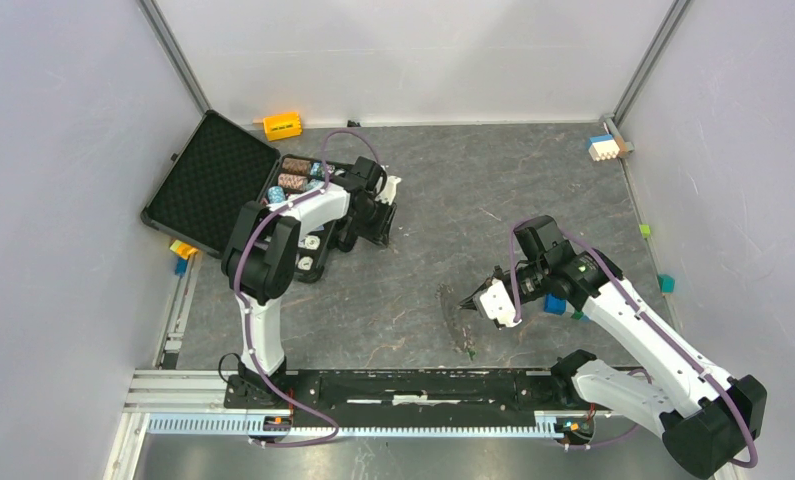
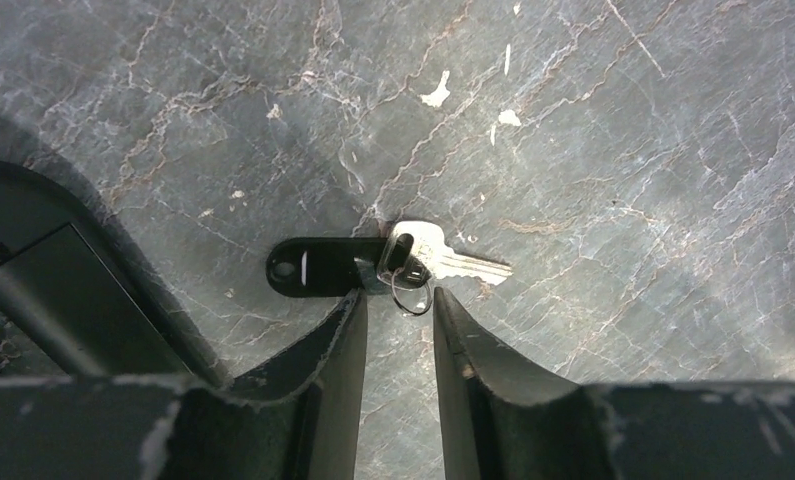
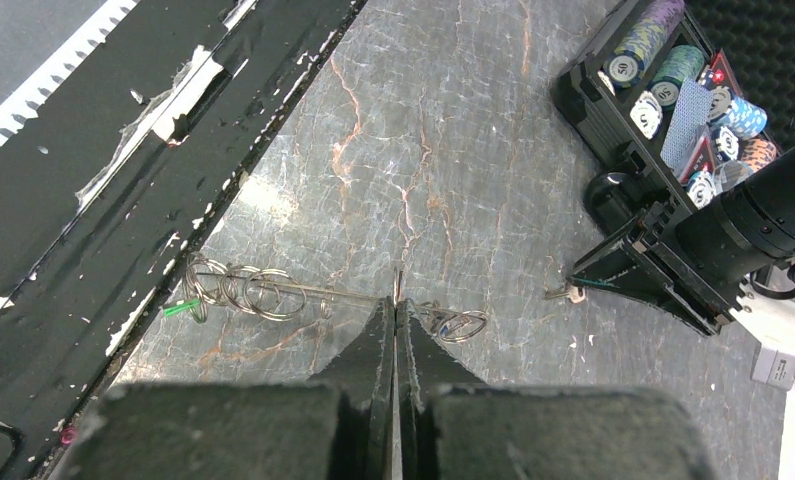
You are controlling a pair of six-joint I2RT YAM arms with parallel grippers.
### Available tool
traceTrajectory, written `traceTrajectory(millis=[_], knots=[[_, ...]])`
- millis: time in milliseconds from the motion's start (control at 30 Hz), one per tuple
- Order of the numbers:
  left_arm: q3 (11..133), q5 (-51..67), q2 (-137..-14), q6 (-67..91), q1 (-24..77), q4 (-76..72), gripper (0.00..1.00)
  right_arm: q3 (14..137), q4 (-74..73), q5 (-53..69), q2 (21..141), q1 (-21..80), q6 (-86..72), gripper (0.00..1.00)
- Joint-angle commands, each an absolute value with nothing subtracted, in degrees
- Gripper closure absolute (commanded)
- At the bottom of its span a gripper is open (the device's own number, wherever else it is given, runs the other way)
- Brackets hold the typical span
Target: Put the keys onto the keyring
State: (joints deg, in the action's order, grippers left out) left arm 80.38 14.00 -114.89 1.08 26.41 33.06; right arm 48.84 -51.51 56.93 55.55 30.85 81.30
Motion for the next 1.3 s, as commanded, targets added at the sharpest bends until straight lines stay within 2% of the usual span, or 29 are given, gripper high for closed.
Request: traceTrajectory(millis=[0,367,700,933,1267], knots=[[79.7,16.4,-112.9,4.0,25.9,32.7,0.64,48.9,-55.1,64.7,54.6,30.6,99.4,1.00],[80.0,16.8,-113.5,4.8,25.6,30.4,0.78,48.5,-54.5,64.2,54.6,30.7,98.8,1.00],[81.4,17.4,-111.8,1.9,25.6,30.3,0.98,48.4,-53.8,63.8,54.8,30.7,98.3,1.00],[78.4,24.9,-105.8,-10.0,25.6,28.7,0.98,48.2,-51.4,64.7,54.9,30.7,95.6,1.00],[69.0,38.9,-94.0,-32.1,25.6,25.3,0.98,50.1,-41.4,66.9,60.5,30.7,80.5,1.00]])
